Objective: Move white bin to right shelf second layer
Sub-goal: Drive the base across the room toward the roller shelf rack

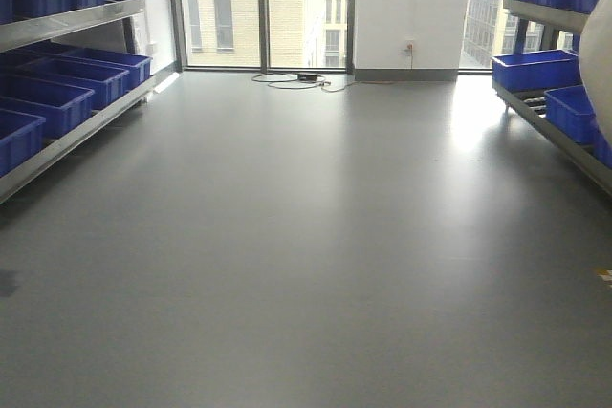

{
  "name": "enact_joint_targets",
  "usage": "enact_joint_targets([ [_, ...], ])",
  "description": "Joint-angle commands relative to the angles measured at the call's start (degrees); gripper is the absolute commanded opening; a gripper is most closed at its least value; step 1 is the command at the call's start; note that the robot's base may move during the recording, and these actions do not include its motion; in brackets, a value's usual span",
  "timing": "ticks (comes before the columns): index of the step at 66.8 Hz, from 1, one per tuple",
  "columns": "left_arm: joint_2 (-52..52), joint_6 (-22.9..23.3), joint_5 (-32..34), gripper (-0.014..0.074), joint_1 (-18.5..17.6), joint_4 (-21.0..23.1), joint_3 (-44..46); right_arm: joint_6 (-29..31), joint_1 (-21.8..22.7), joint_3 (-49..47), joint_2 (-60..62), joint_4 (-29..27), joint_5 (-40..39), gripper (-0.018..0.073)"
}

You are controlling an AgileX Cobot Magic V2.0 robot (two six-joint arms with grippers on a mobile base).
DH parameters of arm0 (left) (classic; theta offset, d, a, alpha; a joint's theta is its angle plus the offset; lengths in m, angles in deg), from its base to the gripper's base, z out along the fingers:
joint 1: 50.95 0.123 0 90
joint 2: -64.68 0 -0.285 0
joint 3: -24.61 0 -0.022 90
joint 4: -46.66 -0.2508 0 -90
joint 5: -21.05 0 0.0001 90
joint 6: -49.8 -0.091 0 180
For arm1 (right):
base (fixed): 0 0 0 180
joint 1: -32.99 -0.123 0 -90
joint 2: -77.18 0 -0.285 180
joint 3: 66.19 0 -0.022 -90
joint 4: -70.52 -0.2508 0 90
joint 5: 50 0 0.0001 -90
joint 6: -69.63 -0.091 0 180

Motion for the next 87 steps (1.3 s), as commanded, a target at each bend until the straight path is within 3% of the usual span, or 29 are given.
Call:
enact_joint_targets([
  [1,0.92,0.09,4.54,0.0085,-0.22,0.16,-2.11,0.25,0.43,-1.64,-0.37,-0.99,-5.10,0.0088],
  [87,0.92,0.09,4.54,0.0085,-0.22,0.16,-2.11,0.25,0.43,-1.64,-0.37,-0.99,-5.10,0.0088],
])
